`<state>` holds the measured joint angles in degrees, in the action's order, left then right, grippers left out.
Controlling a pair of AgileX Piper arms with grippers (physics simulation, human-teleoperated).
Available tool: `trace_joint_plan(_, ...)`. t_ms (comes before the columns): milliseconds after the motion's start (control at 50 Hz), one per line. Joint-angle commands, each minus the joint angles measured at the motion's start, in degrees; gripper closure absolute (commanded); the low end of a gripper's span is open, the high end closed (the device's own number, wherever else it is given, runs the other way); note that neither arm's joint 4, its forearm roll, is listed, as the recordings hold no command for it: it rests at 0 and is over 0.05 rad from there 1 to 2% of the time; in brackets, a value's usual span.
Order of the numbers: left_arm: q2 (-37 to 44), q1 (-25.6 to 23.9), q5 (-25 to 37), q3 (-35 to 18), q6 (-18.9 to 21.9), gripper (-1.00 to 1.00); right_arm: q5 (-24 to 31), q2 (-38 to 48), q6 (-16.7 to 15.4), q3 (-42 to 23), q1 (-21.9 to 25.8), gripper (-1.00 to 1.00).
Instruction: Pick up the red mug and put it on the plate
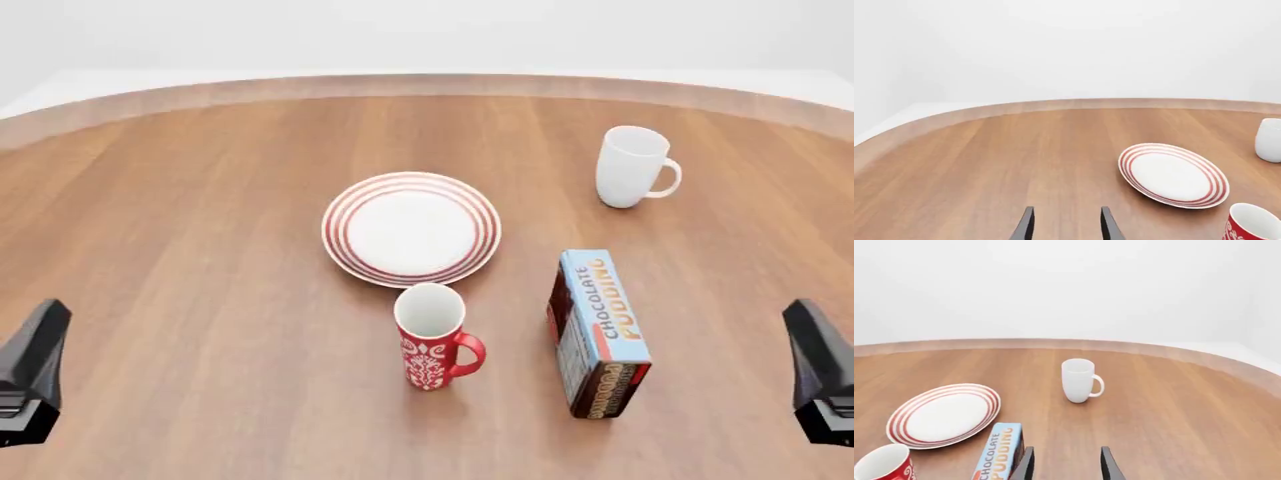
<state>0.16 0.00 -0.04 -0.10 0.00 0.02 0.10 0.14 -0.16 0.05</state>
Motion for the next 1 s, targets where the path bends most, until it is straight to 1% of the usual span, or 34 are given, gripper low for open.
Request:
trace_joint_plan(20, 0.25, 0.00, -0.06, -0.15, 0.00, -1.00, 0.14, 0.02, -0.22, -0.40, 0.89, -1.00)
trace_joint_plan(180, 0.25, 0.00, -0.06, -0.15, 0.00, -1.00, -0.15, -0.03, -0.13, -0.48, 0.84, -1.00)
trace_joint_plan(200, 0.25, 0.00, -0.06, -0.15, 0.00, -1.00, -0.19, -0.04, 0.25, -0.63, 0.77, -1.00)
trace_joint_plan(220, 0.25, 0.00, -0.06, -0.15, 0.00, -1.00, -0.10, -0.05, 0.67, -0.83, 0.65, -1.00)
trace_joint_plan(240, 0.25, 0.00, -0.06, -0.15, 0.00, -1.00, -0.30, -0.06, 3.29, -1.02, 0.31, -1.00)
trace_joint_plan(260, 0.25, 0.00, -0.06, -0.15, 0.00, -1.00, -0.20, 0.12, 4.56, -1.43, 0.80, -1.00)
trace_joint_plan(280, 0.25, 0.00, -0.06, -0.15, 0.00, -1.00, 0.36, 0.43, 2.39, -1.68, 1.31, -1.00)
trace_joint_plan(300, 0.25, 0.00, -0.06, -0.15, 0.00, -1.00, 0.28, 0.12, 0.94, -2.40, 2.35, -1.00)
trace_joint_plan(340, 0.25, 0.00, -0.06, -0.15, 0.00, -1.00, 1.52, 0.27, 2.37, -3.83, 2.19, -1.00)
trace_joint_plan(440, 0.25, 0.00, -0.06, -0.15, 0.00, -1.00, 4.73, 0.07, 2.11, -7.72, 4.77, -1.00)
trace_joint_plan(480, 0.25, 0.00, -0.06, -0.15, 0.00, -1.00, 5.47, 0.06, 3.43, -8.67, 4.90, -1.00)
trace_joint_plan(540, 0.25, 0.00, -0.06, -0.15, 0.00, -1.00, 7.55, 0.01, 2.78, -11.12, 6.39, -1.00)
trace_joint_plan(580, 0.25, 0.00, -0.06, -0.15, 0.00, -1.00, 10.12, 0.07, 2.50, -14.57, 7.16, -1.00)
trace_joint_plan(620, 0.25, 0.00, -0.06, -0.15, 0.00, -1.00, 10.57, 0.32, 2.20, -15.37, 7.60, -1.00)
trace_joint_plan(640, 0.25, 0.00, -0.06, -0.15, 0.00, -1.00, 10.27, 1.21, 2.21, -15.82, 8.19, -1.00)
trace_joint_plan(660, 0.25, 0.00, -0.06, -0.15, 0.00, -1.00, 9.65, 3.79, 2.51, -17.48, 10.27, -1.00)
trace_joint_plan(680, 0.25, 0.00, -0.06, -0.15, 0.00, -1.00, 9.60, 3.85, 2.51, -17.49, 10.27, -1.00)
trace_joint_plan(700, 0.25, 0.00, -0.06, -0.15, 0.00, -1.00, 9.42, 6.86, 2.88, -19.22, 13.49, -1.00)
trace_joint_plan(720, 0.25, 0.00, -0.06, -0.15, 0.00, -1.00, 9.50, 7.59, 2.95, -20.10, 13.79, -1.00)
trace_joint_plan(740, 0.25, 0.00, -0.06, -0.15, 0.00, -1.00, 9.46, 9.15, 1.45, -21.00, 14.95, -1.00)
trace_joint_plan(760, 0.25, 0.00, -0.06, -0.15, 0.00, -1.00, 9.44, 9.18, 1.45, -21.01, 14.95, -1.00)
trace_joint_plan(780, 0.25, 0.00, -0.06, -0.15, 0.00, -1.00, 9.91, 10.90, 0.84, -22.65, 16.92, -1.00)
trace_joint_plan(800, 0.25, 0.00, -0.06, -0.15, 0.00, -1.00, 10.49, 11.99, 1.32, -24.11, 17.54, -1.00)
trace_joint_plan(860, 0.25, 0.00, -0.06, -0.15, 0.00, -1.00, 11.59, 14.18, -1.40, -26.86, 19.62, -1.00)
trace_joint_plan(880, 0.25, 0.00, -0.06, -0.15, 0.00, -1.00, 12.06, 14.88, -1.59, -27.88, 20.40, -1.00)
trace_joint_plan(900, 0.25, 0.00, -0.06, -0.15, 0.00, -1.00, 12.54, 15.49, -2.87, -28.83, 21.28, -1.00)
trace_joint_plan(940, 0.25, 0.00, -0.06, -0.15, 0.00, -1.00, 12.93, 16.56, -4.43, -29.82, 22.11, -1.00)
trace_joint_plan(980, 0.25, 0.00, -0.06, -0.15, 0.00, -1.00, 13.71, 17.25, -4.35, -31.03, 22.47, -1.00)
trace_joint_plan(1000, 0.25, 0.00, -0.06, -0.15, 0.00, -1.00, 14.05, 17.75, -4.98, -31.57, 22.95, -1.00)
